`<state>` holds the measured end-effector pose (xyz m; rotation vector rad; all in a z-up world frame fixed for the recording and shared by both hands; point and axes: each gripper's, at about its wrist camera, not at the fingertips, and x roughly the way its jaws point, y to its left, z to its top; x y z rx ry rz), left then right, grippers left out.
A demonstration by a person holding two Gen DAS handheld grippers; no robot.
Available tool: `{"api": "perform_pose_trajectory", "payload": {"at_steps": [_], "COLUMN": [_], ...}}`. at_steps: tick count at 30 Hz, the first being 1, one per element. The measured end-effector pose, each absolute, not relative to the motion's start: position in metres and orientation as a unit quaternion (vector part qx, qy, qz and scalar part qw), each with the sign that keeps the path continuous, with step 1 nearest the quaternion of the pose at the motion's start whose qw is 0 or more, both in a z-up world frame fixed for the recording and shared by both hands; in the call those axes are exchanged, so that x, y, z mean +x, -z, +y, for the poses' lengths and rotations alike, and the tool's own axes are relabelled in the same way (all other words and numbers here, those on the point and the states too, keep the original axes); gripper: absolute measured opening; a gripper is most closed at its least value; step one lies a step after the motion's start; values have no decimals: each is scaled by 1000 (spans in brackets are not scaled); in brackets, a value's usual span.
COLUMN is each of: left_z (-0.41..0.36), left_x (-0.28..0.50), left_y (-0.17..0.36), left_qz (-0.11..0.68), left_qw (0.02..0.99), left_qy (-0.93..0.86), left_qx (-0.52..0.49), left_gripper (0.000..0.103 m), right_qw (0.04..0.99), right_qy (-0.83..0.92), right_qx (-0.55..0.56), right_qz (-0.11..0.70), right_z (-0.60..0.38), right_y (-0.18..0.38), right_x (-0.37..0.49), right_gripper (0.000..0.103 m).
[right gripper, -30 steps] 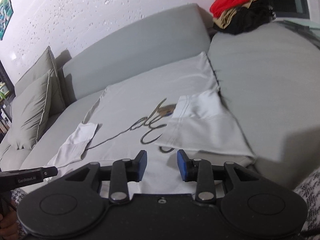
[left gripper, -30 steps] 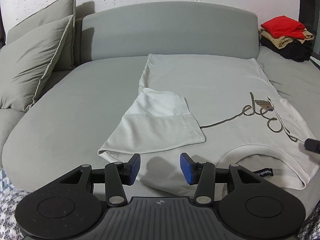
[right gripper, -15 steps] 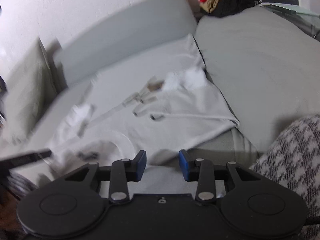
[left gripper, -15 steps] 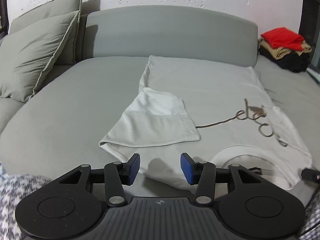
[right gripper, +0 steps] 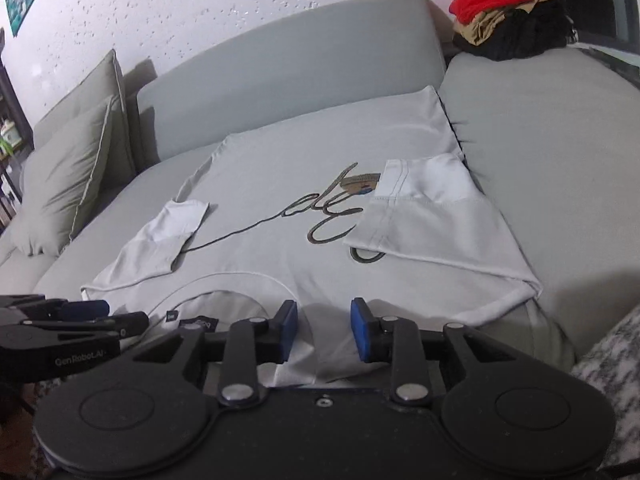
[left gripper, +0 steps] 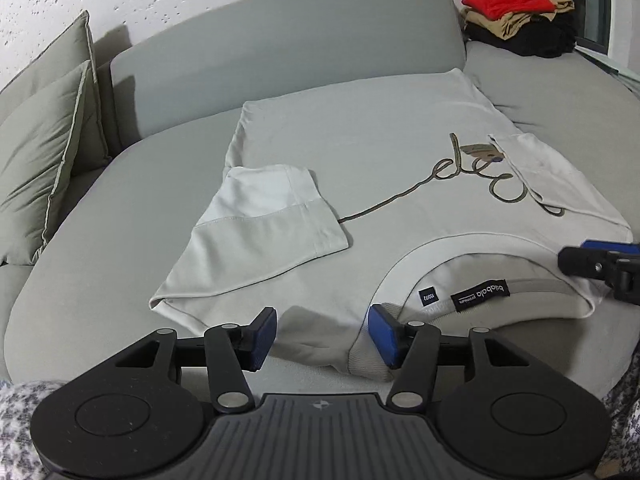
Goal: Fold clothes
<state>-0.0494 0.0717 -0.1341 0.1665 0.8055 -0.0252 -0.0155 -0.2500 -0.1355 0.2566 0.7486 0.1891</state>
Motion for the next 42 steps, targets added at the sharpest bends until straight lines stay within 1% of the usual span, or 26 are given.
{"api": "perform_pose_trajectory", "payload": {"at_steps": [2,5,9,10,12,14,16,19,21,22,23,24,25,26,27,29,31,33,34,36,38,39,40,41,42], "left_z": [79,90,105,108,114,114,112,105,100,98,97,100,101,101,101,103,112,124,127,132,136,139,145,150,156], "left_x": [-51,-50,-44,-40,-31,-15,11,63,104,124,143,160,175,188,200,219,236,249,255,262,266,269,272,275,275], "left_y": [126,89,26,12,-11,-24,-24,-4,20,36,53,70,85,99,111,131,145,154,158,167,177,184,189,193,194], "left_qz": [388,348,288,277,258,244,241,256,273,286,299,315,328,334,337,341,359,369,370,374,386,396,404,411,412], "left_qw": [920,936,957,959,964,966,967,963,958,954,950,945,941,940,940,940,933,929,928,924,915,907,898,888,885], "left_qy": [17,18,40,49,66,79,84,89,91,86,81,78,73,64,50,15,-13,-29,-39,-74,-110,-131,-159,-187,-200], "left_qx": [62,43,3,-8,-22,-21,-15,-16,-25,-33,-40,-45,-46,-40,-31,-12,-15,-26,-24,10,46,60,72,83,80], "left_gripper": [53,53,53,53,54,57,58,58,57,53,41,34,25,21,21,20,18,18,18,18,20,22,26,31,36], "right_qw": [914,910,922,927,936,937,928,923,926,926,927,928,929,930,932,930,924,909,910,911,899,890,898,906,909], "right_qy": [-100,-117,-146,-153,-158,-161,-169,-157,-136,-120,-101,-82,-64,-53,-44,-26,-1,-2,-18,-50,-91,-109,-103,-82,-47], "right_qx": [151,207,227,229,231,245,266,279,277,277,275,272,264,256,246,238,234,251,246,235,238,240,226,212,215], "right_qz": [364,340,277,256,215,192,197,213,219,226,233,239,250,257,264,278,304,332,334,336,357,371,364,358,354], "right_z": [-255,-266,-271,-273,-277,-284,-292,-300,-306,-309,-313,-316,-319,-322,-326,-336,-345,-350,-346,-339,-328,-324,-322,-324,-334], "right_y": [128,102,32,13,-21,-43,-52,-41,-18,-2,17,35,53,70,87,117,144,161,165,172,184,190,194,197,199], "right_x": [-19,-16,-2,0,6,19,46,98,136,155,173,190,205,217,228,244,259,274,280,292,301,304,304,304,303], "right_gripper": [29,29,30,32,42,45,45,47,47,47,45,39,33,21,20,20,20,20,20,20,20,16,12,2,0]}}
